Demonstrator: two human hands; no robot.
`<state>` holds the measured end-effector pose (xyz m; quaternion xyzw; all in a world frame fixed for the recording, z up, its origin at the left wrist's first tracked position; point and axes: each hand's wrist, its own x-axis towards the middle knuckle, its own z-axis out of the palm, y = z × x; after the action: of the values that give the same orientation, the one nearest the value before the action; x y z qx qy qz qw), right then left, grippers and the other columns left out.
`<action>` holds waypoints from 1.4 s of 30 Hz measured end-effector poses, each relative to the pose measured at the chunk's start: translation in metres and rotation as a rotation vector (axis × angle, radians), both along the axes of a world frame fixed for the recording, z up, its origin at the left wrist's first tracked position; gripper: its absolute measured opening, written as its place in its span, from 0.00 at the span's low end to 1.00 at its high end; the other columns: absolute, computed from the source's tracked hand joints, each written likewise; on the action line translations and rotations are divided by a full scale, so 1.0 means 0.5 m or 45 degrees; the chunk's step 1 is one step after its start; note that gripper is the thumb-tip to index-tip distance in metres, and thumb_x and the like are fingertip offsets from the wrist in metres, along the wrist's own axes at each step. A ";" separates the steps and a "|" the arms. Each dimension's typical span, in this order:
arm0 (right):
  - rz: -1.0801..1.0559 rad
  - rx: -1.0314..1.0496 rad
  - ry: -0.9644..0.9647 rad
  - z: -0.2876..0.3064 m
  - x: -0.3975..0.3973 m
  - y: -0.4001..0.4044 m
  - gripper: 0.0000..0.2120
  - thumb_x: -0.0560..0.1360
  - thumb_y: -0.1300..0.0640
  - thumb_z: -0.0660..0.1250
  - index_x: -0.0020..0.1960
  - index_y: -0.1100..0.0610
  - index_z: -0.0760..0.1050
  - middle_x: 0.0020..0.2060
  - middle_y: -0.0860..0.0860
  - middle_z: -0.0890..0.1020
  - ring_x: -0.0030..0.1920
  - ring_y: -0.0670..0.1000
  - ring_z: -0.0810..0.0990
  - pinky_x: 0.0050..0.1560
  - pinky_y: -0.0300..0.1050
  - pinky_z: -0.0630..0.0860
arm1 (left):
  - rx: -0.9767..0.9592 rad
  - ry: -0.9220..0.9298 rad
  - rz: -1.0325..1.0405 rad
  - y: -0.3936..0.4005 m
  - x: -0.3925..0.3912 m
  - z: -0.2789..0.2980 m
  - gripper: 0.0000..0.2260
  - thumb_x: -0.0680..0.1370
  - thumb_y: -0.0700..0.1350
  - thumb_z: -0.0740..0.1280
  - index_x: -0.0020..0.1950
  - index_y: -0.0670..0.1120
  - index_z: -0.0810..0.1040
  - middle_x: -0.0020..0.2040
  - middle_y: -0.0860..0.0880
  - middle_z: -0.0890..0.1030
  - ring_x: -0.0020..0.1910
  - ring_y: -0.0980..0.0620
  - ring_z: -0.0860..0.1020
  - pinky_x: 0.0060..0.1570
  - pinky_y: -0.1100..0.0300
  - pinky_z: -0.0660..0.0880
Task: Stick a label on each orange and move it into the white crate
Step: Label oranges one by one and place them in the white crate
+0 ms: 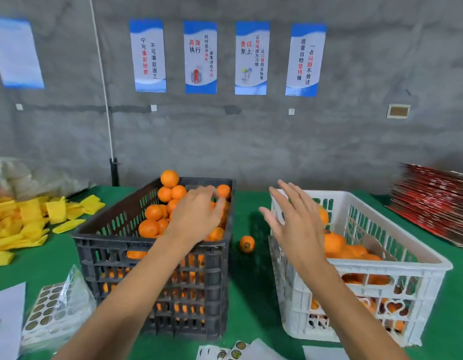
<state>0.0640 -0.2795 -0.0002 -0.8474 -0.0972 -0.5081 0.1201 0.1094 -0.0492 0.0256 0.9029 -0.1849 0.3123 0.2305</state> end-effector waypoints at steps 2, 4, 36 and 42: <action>0.172 0.122 0.056 0.008 0.018 0.073 0.22 0.78 0.47 0.74 0.67 0.57 0.80 0.67 0.53 0.80 0.69 0.57 0.77 0.70 0.56 0.72 | 0.128 0.292 0.308 0.080 0.037 -0.004 0.17 0.83 0.54 0.63 0.67 0.46 0.76 0.63 0.41 0.79 0.64 0.37 0.76 0.58 0.43 0.76; 0.341 0.291 0.162 0.016 0.033 0.141 0.23 0.78 0.47 0.74 0.69 0.55 0.79 0.67 0.51 0.80 0.69 0.54 0.76 0.70 0.53 0.72 | 0.284 0.676 0.534 0.148 0.066 -0.017 0.24 0.83 0.56 0.64 0.76 0.47 0.69 0.72 0.38 0.72 0.71 0.34 0.70 0.67 0.42 0.72; 0.497 0.787 0.577 0.012 0.084 0.239 0.25 0.85 0.46 0.59 0.78 0.55 0.63 0.72 0.54 0.72 0.72 0.56 0.71 0.70 0.54 0.71 | -0.216 0.166 -0.497 0.042 0.123 -0.018 0.22 0.80 0.40 0.69 0.69 0.59 0.71 0.56 0.53 0.73 0.48 0.49 0.74 0.49 0.54 0.77; 0.671 1.131 0.336 -0.041 -0.005 0.147 0.34 0.77 0.29 0.59 0.78 0.45 0.65 0.60 0.34 0.76 0.59 0.31 0.76 0.63 0.39 0.75 | -0.496 -0.060 -0.611 -0.070 -0.045 -0.082 0.27 0.79 0.43 0.73 0.71 0.65 0.69 0.63 0.55 0.69 0.47 0.54 0.80 0.45 0.65 0.78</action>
<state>0.0615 -0.2058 -0.0205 -0.7185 -0.0665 -0.3421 0.6019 0.0871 -0.0840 -0.0154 0.7648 -0.3348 0.2992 0.4621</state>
